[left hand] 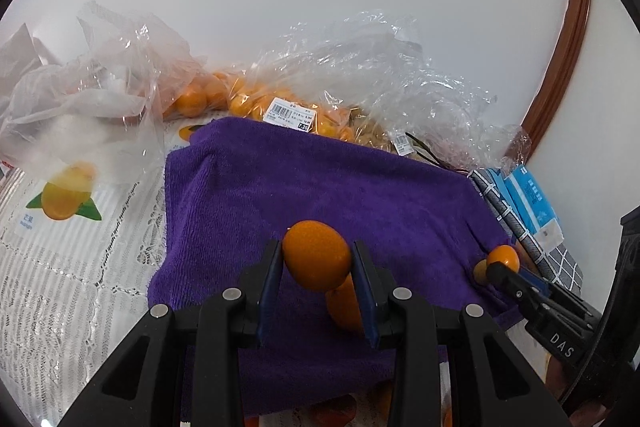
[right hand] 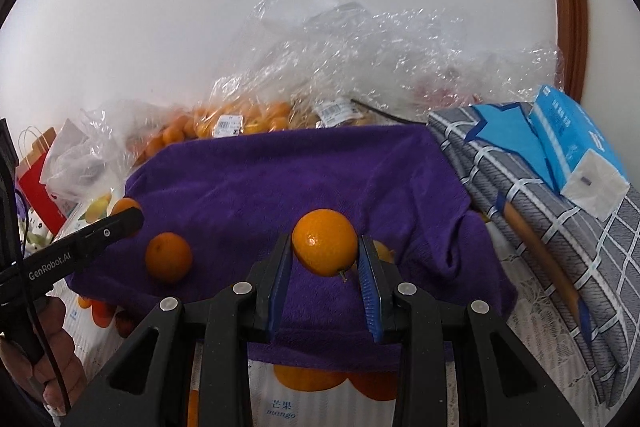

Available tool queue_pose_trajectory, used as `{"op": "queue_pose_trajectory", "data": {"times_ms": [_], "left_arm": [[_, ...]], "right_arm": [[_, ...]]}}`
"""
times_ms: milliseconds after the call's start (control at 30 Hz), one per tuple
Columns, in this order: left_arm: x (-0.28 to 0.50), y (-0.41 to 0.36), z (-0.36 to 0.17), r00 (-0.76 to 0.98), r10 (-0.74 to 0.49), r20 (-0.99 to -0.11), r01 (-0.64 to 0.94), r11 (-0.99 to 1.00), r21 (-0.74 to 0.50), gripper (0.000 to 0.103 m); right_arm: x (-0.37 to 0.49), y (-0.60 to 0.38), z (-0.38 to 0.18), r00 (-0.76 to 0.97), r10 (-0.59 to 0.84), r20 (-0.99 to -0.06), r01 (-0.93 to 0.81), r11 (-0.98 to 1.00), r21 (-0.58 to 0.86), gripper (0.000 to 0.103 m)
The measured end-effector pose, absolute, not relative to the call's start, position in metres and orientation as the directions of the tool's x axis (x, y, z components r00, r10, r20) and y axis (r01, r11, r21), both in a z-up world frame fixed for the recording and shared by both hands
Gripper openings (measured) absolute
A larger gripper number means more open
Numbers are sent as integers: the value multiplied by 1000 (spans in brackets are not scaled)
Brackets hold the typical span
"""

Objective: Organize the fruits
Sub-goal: 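Carry both oranges onto the purple towel and open both tools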

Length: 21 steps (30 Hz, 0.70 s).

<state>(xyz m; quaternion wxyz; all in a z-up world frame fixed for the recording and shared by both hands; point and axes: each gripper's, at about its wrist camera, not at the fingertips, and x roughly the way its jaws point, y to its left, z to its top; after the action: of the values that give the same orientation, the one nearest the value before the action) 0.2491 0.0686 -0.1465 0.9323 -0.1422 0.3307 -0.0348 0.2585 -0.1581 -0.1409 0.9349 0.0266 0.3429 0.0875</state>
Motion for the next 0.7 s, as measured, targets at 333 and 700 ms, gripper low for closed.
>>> {"op": "queue_pose_trajectory", "data": {"times_ms": [333,700], "left_arm": [[251,65,-150,767,-167,-620,-18,960,-280,33],[254,63,-153,754,-174,-633,-12,960,-278,33]], "right_arm": [[262,-159,-147,726,183,-663,-141,983,117,33],[263,-156,-149,721,181,-669,-149,983,105,33]]}}
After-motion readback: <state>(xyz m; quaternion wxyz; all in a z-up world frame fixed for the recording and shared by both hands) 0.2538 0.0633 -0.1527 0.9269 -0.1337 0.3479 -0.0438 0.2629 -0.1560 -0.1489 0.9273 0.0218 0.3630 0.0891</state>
